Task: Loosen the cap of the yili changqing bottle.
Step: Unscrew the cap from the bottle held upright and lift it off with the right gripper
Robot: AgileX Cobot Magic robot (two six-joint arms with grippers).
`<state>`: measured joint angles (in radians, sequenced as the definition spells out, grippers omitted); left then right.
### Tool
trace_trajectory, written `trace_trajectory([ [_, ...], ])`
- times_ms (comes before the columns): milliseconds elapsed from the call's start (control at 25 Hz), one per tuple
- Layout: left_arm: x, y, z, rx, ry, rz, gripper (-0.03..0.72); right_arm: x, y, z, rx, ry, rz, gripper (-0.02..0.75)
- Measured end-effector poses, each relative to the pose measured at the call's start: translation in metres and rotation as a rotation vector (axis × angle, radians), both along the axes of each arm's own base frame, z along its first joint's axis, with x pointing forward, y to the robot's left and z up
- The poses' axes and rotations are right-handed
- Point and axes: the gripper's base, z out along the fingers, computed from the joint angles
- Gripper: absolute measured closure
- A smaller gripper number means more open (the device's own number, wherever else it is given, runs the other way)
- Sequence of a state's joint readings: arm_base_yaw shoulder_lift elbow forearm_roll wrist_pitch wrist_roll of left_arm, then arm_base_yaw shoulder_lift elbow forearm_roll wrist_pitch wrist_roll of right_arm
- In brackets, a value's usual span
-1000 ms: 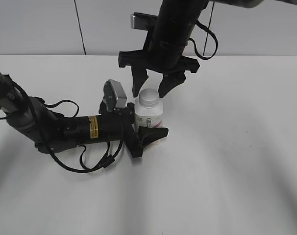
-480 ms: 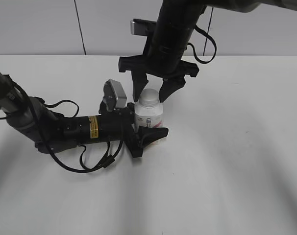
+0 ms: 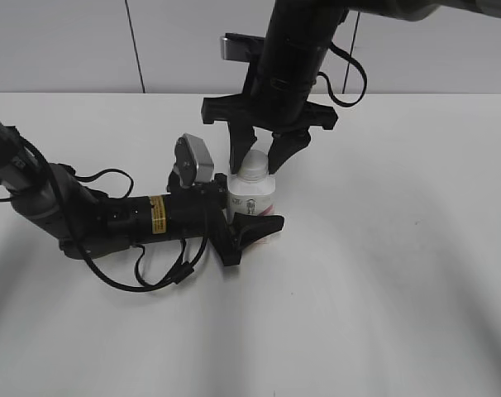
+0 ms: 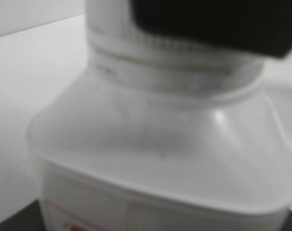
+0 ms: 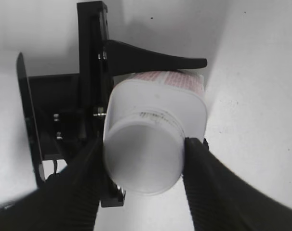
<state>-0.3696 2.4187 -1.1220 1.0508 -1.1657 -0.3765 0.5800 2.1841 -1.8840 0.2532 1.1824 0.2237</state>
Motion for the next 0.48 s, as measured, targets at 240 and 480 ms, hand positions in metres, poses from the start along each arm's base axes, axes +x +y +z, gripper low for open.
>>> trace_trajectory([
  [240,0.0001,0.0000,0.0000,0.000,0.000,0.001,0.240,0.0002,-0.0002,0.0000,-0.006,-0.042,0.132,0.340],
  [480,0.0001,0.0000,0.0000,0.000,0.000,0.001,0.240,0.0004,-0.0003,0.0002,-0.016,-0.142,0.450,0.340],
])
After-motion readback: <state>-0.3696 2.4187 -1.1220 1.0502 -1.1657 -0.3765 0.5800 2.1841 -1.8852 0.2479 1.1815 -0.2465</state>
